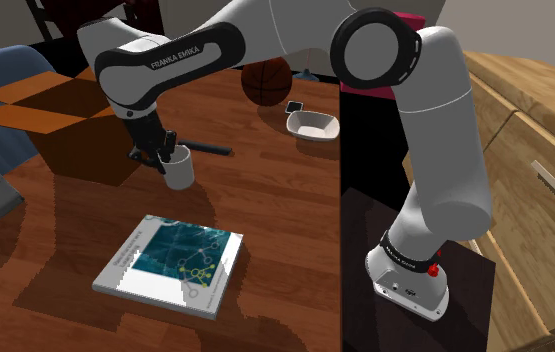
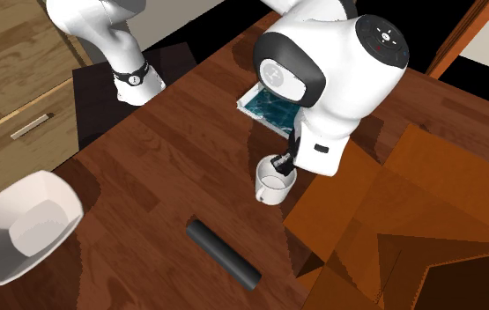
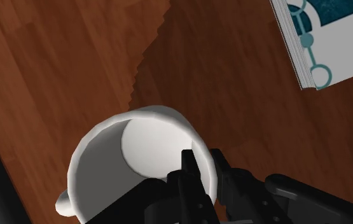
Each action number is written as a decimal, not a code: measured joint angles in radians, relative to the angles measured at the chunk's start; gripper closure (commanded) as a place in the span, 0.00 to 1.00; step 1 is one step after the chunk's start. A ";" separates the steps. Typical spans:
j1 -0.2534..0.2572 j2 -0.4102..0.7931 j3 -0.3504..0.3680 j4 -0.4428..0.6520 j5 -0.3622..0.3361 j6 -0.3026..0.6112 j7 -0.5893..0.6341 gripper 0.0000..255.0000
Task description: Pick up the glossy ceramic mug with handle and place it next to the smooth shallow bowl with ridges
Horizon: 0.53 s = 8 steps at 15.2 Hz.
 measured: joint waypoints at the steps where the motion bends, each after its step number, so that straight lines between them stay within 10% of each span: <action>1: 0.000 0.000 0.000 0.000 0.000 0.000 0.000 1.00; 8: 0.002 -0.016 0.003 0.039 0.006 -0.055 -0.005 1.00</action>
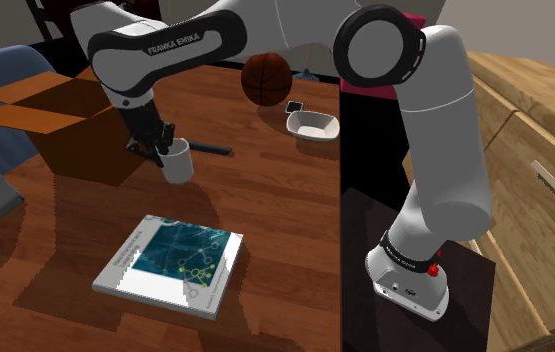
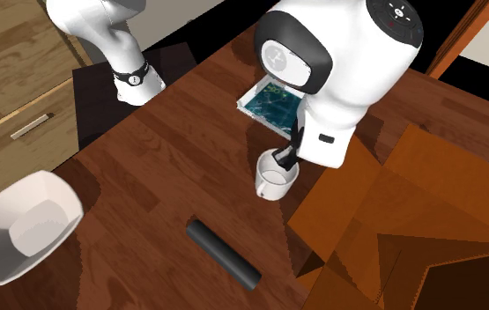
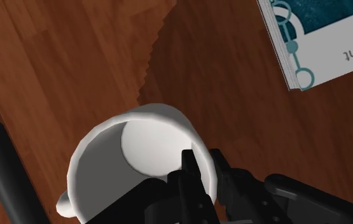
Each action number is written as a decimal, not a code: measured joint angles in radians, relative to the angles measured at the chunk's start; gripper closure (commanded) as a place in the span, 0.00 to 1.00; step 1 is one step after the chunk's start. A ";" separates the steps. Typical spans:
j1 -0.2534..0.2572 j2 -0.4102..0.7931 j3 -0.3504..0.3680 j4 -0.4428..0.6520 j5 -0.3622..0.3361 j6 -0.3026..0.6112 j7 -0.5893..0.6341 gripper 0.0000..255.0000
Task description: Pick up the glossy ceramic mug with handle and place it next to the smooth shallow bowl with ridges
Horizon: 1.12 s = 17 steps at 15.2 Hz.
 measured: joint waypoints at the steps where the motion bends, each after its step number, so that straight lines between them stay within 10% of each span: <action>1: 0.000 -0.003 0.000 0.010 0.001 -0.013 -0.002 1.00; 17: 0.018 -0.014 0.005 0.210 0.008 -0.221 -0.018 1.00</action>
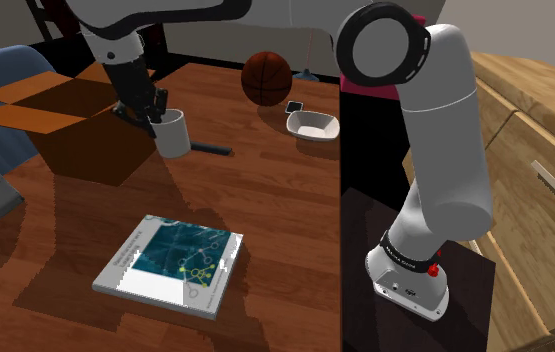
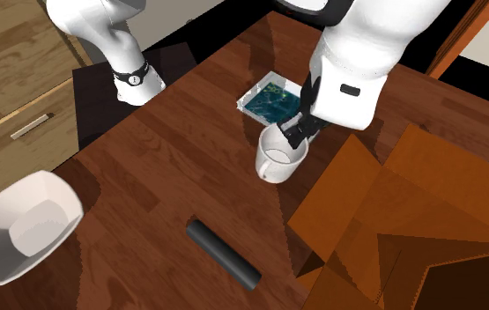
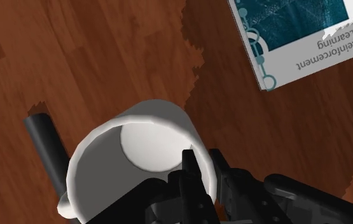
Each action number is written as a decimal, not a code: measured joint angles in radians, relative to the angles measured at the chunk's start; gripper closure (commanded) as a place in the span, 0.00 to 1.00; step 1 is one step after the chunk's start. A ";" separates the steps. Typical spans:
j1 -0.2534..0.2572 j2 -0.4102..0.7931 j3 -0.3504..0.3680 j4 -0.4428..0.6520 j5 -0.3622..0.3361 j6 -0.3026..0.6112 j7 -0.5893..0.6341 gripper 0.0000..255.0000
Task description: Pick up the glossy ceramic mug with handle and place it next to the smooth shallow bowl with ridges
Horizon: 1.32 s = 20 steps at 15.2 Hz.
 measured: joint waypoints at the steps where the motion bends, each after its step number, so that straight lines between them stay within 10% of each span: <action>1: 0.003 0.005 0.000 0.020 -0.001 -0.015 -0.001 1.00; 10: 0.032 0.054 -0.004 0.227 -0.012 -0.170 -0.013 1.00; 20: -0.160 -0.187 -0.031 -0.131 0.035 -0.041 -0.177 1.00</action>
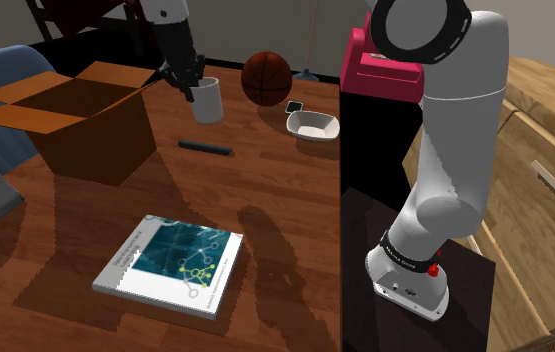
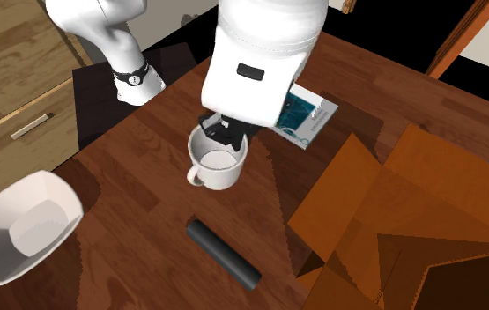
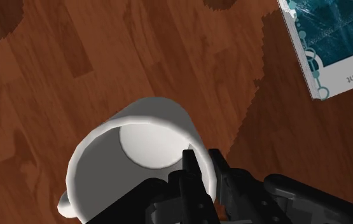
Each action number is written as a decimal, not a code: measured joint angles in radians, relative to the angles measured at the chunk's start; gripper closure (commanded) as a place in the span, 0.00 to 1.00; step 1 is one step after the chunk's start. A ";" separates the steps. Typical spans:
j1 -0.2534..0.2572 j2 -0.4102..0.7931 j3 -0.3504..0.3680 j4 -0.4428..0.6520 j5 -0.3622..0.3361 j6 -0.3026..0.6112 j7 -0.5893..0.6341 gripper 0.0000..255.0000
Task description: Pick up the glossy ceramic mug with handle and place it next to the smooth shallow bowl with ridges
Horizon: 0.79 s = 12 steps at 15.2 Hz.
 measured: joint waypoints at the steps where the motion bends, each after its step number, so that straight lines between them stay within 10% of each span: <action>1: -0.020 -0.020 -0.006 -0.031 0.004 0.013 -0.023 1.00; 12: -0.192 -0.135 -0.089 -0.191 0.019 0.083 -0.262 1.00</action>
